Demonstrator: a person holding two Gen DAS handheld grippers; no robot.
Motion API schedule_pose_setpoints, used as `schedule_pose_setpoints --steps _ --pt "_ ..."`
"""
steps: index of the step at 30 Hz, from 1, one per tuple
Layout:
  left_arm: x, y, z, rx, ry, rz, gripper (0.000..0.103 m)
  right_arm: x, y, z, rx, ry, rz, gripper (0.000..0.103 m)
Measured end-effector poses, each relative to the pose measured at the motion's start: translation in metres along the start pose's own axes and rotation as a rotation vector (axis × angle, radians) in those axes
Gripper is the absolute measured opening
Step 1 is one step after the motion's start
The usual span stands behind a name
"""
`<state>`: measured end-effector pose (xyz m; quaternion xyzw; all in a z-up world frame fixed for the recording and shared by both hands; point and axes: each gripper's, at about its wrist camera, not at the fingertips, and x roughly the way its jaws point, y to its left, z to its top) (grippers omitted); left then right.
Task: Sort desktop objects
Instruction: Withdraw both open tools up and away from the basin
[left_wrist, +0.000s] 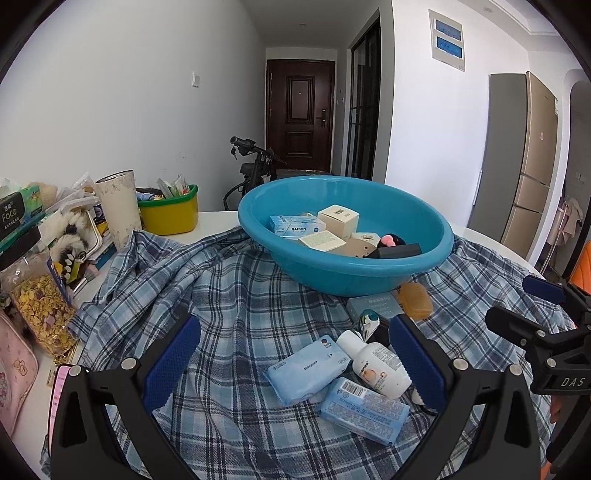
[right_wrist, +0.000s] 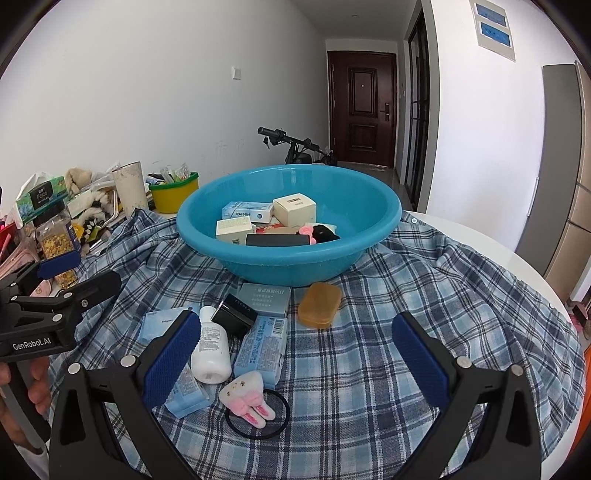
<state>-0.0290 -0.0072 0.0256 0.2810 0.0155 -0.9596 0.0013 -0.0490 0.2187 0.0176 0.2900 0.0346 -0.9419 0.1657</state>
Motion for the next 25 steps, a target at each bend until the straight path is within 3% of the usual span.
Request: schedule_pose_setpoints --steps 25 --pt "-0.0042 -0.0019 0.0003 0.009 -0.005 0.004 0.103 0.0005 0.0035 -0.0014 -0.007 0.014 0.001 0.103"
